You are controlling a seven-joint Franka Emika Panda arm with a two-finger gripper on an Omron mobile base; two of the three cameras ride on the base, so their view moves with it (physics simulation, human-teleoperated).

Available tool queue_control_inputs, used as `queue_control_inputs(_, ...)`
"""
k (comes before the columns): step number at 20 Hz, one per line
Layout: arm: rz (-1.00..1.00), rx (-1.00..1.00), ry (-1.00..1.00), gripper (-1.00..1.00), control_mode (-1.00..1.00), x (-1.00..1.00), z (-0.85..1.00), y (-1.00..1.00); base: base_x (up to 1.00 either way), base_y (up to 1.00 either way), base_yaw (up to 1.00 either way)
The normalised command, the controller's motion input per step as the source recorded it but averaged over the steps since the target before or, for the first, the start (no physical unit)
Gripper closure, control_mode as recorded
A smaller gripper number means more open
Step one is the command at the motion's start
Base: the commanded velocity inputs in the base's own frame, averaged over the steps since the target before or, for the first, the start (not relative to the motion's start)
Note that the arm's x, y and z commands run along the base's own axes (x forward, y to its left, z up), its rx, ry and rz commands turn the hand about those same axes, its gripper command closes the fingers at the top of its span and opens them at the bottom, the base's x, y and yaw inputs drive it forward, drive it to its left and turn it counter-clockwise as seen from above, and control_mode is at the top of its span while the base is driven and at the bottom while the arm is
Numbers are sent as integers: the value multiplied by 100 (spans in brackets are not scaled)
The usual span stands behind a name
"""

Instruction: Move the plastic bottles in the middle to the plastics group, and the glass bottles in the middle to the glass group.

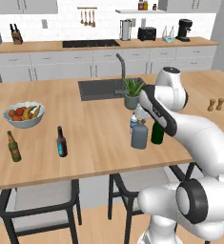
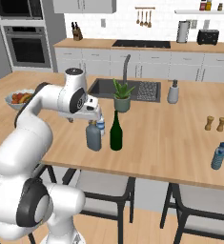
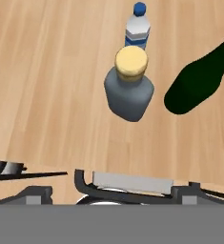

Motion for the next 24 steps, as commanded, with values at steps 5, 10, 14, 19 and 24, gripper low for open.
queue_control_inputs(5,0,-1,8,-100,-100,43,-18,0,0,0,0)
queue_control_inputs(10,0,-12,0,-100,-100,17,-36,0,0,0,0)
queue_control_inputs(14,0,-4,0,-100,-100,29,-31,0,0,0,0)
queue_control_inputs(19,0,0,0,-100,-100,24,-9,-1,0,0,0)
queue_control_inputs(24,0,2,0,-100,-100,24,-6,-1,0,0,0)
